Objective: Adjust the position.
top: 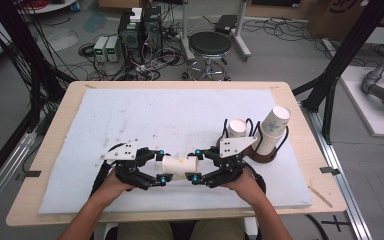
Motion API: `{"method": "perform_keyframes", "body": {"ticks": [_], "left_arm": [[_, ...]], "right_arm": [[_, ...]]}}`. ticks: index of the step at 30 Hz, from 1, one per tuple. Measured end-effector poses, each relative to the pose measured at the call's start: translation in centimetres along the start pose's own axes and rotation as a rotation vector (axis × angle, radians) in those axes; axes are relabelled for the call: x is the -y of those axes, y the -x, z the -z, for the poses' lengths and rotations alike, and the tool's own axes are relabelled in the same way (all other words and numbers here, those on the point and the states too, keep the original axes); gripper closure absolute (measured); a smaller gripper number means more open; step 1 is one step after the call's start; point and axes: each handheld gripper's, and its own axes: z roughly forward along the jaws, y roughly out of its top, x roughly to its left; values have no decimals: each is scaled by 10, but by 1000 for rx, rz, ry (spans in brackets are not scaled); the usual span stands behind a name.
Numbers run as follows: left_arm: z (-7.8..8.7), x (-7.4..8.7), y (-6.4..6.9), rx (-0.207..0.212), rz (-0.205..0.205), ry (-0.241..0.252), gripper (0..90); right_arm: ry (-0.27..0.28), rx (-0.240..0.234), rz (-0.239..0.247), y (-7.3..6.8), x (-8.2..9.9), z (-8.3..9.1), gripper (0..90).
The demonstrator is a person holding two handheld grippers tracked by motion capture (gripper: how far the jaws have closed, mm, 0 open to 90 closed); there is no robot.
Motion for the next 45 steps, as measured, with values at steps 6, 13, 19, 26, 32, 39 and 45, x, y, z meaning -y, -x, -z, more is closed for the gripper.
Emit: {"method": "perform_keyframes", "body": {"ticks": [6, 13, 19, 26, 32, 39, 45], "left_arm": [[1, -2, 0, -9, 7, -21, 345], [7, -12, 1, -34, 9, -122, 347], [10, -29, 0, -61, -5, -245, 349], [10, -54, -3, -89, -45, -401, 350], [3, -68, -3, -95, -66, -522, 350], [-6, -81, -3, -99, -99, -660, 349], [-15, -91, -3, -112, -122, -762, 350]], "right_arm": [[-4, 13, -3, -2, -1, 0, 282], [-11, 65, 0, -4, -5, 2, 206], [-28, 84, 15, -5, -8, 1, 206], [-64, 110, 36, -5, -14, -3, 206], [-115, 135, 72, -5, -20, -7, 206], [-199, 158, 121, -5, -24, -15, 206], [-257, 167, 154, -6, -27, -23, 206]]}}
